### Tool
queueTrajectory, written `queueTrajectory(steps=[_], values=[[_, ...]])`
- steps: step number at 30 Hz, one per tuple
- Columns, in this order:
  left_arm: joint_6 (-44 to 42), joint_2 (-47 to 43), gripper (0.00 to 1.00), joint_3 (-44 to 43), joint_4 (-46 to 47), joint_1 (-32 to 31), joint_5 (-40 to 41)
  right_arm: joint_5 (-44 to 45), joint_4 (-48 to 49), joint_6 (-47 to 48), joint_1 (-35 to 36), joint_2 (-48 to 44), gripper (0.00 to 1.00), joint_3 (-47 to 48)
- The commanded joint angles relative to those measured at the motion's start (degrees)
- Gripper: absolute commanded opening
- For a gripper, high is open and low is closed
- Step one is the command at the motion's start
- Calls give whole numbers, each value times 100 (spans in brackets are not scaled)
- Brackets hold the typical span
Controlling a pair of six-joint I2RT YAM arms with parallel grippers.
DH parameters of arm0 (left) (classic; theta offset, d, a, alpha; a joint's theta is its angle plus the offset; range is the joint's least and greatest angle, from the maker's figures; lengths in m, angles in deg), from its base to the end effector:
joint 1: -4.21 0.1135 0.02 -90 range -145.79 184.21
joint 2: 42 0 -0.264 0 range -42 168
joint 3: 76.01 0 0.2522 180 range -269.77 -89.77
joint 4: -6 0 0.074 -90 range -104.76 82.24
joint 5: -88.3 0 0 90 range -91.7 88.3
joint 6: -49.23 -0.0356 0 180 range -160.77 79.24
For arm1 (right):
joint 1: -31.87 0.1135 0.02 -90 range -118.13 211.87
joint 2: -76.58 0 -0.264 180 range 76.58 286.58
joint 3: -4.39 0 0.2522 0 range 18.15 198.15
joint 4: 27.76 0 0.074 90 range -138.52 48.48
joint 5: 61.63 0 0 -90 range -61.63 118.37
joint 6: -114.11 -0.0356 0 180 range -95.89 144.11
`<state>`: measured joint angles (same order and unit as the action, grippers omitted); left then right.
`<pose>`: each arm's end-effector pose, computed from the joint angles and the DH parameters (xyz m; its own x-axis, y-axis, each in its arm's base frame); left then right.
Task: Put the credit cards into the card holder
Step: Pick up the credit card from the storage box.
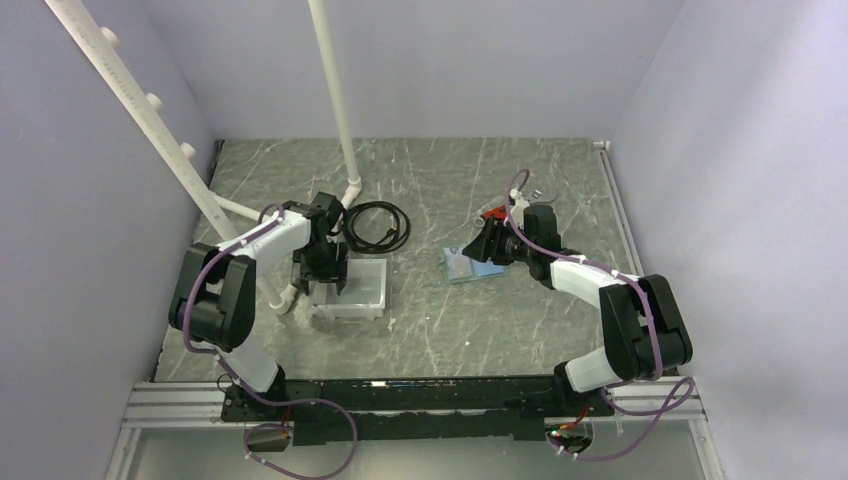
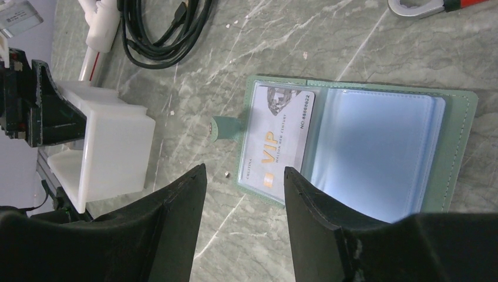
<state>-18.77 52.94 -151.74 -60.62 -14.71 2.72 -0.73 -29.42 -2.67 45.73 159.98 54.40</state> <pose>0.2741 -0.0911 0.1843 -0.9939 -0.0542 -0.0962 -0.0586 0.9973 0.0440 0.2738 0.0854 0.1766 -0.7662 0.2164 -0.6050 -0.2807 0.7342 0.6182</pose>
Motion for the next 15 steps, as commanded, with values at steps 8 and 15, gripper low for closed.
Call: queueTrajectory(steps=[8, 15], values=[[39, 22, 77, -108, 62, -16, 200, -77, 297, 17, 19, -89, 54, -46], [94, -79, 72, -199, -58, -16, 553, -125, 328, 5, 19, -66, 53, -42]])
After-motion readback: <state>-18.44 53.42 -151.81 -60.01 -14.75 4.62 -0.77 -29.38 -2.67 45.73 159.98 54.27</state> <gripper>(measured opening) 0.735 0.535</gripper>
